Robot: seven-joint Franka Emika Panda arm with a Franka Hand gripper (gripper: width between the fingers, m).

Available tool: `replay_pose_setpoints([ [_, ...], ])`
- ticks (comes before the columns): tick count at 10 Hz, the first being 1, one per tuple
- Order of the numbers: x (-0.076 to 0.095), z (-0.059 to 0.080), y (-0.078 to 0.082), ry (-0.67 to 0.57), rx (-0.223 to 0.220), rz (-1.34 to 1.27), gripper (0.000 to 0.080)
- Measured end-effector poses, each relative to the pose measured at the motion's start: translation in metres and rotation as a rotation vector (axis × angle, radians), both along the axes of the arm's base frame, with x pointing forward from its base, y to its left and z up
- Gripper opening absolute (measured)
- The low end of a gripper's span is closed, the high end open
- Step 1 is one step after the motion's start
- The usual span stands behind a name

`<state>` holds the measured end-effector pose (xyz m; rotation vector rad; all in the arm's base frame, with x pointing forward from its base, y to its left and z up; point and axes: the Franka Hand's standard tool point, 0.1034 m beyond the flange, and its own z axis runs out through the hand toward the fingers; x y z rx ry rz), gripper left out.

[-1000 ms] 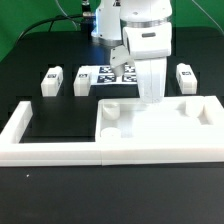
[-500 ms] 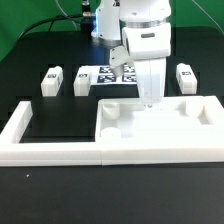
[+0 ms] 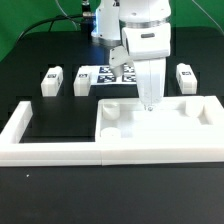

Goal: Assemble desk

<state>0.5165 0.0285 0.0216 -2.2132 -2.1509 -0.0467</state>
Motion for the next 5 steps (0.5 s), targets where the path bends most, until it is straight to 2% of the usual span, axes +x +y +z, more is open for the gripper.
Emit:
replay_pose_setpoints([
  [4, 0.0001, 0.0004, 0.0003, 0.000, 0.000, -0.011, 0.0649],
  [5, 0.0013, 0.0078, 0.0063, 0.000, -0.004, -0.120, 0.0649],
])
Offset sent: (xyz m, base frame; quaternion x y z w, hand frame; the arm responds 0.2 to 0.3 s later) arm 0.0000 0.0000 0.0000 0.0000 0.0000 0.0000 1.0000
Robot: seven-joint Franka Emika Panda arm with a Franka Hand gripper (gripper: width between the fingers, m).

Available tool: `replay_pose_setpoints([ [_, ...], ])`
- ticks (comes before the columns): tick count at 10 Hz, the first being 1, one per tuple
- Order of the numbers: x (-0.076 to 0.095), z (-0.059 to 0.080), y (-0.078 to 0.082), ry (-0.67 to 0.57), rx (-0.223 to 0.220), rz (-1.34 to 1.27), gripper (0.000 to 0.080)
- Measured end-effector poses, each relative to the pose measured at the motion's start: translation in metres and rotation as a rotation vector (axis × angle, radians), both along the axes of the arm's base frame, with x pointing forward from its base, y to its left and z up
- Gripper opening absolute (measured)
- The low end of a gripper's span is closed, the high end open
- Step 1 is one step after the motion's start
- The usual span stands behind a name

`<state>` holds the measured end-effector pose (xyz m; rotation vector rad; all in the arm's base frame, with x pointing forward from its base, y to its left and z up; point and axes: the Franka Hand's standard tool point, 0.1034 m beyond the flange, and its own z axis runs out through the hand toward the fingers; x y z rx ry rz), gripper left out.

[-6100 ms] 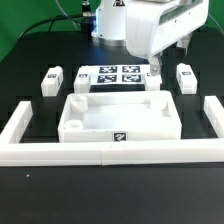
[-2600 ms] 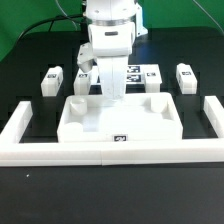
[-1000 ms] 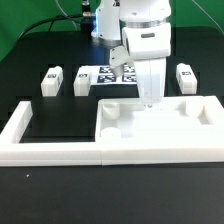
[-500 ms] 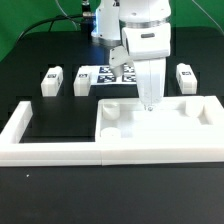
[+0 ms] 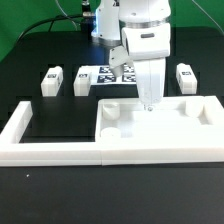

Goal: Assemble desk

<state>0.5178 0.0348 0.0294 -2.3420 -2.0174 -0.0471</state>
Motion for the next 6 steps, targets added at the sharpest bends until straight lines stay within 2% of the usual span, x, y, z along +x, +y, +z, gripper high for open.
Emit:
replay_pose_setpoints([
  [3, 0.000, 0.027, 0.031, 0.033, -0.023, -0.208, 0.0649],
  [6, 0.005, 0.039, 0.064, 0.023, -0.018, -0.413, 0.0649],
])
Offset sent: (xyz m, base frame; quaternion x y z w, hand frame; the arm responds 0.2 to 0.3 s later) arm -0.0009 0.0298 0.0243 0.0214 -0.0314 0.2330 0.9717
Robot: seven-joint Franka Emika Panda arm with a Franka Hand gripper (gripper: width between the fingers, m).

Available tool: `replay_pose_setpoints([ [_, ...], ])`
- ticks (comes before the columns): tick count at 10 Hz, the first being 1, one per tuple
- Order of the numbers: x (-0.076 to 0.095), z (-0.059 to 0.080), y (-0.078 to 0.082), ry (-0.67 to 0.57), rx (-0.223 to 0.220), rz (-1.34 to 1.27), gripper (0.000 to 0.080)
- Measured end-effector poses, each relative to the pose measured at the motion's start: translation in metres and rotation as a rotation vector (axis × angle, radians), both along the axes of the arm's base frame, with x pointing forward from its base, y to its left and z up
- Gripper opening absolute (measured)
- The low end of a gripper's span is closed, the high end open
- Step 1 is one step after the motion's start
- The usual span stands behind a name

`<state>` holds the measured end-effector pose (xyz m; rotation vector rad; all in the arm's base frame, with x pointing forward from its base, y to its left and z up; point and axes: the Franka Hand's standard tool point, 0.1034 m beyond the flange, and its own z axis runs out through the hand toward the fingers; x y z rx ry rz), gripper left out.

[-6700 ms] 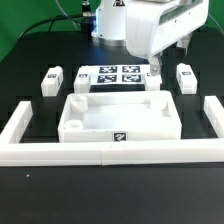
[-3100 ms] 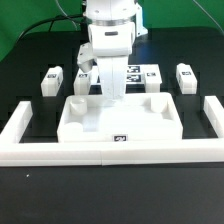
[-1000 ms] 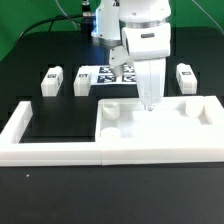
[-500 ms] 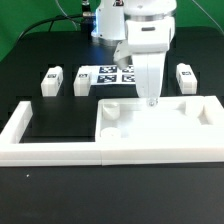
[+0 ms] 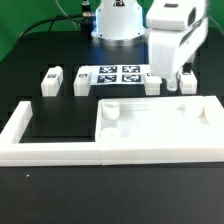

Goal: Assemble desk

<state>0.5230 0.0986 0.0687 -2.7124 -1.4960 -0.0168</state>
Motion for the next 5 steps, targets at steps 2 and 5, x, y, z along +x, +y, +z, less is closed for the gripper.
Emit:
replay_pose_setpoints([
  [2, -0.0021, -0.0048, -0.0028, -0.027, 0.015, -0.110, 0.0649],
  [5, -0.0023, -0.0054, -0.0011, -0.017, 0.017, -0.275, 0.0649],
])
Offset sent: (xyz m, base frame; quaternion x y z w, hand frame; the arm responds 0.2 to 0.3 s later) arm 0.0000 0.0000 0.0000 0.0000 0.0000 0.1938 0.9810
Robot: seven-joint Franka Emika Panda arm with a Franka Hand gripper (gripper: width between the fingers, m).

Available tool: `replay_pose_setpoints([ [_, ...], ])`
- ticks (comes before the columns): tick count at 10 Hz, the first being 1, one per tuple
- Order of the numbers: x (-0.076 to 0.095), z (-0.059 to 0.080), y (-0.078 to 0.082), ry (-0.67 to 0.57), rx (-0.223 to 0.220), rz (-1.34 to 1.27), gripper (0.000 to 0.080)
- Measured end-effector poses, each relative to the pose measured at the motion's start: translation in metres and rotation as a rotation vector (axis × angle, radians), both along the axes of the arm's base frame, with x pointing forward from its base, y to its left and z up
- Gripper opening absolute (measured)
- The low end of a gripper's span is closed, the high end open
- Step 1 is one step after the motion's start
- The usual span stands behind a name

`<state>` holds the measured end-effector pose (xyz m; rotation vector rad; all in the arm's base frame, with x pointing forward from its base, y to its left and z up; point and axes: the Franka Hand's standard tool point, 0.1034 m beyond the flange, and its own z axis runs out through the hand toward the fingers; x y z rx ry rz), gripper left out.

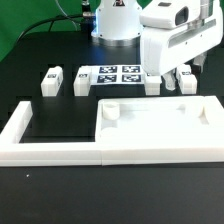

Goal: Assemble desk

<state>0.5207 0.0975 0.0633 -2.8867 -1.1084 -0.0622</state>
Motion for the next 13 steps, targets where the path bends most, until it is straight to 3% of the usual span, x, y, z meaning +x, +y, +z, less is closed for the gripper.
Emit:
replay_pose_setpoints([
  [3, -0.008, -0.003, 0.017, 0.092, 0.021, -0.515, 0.0649],
  [4, -0.006, -0.005, 0.015, 0.107, 0.047, -0.613, 0.0649],
  [7, -0.008, -0.006, 0.019, 0.128, 0.045, -0.745, 0.0649],
  [13, -0.032, -0.017, 0.038, 0.475, -0.110, -0.738, 0.0649],
])
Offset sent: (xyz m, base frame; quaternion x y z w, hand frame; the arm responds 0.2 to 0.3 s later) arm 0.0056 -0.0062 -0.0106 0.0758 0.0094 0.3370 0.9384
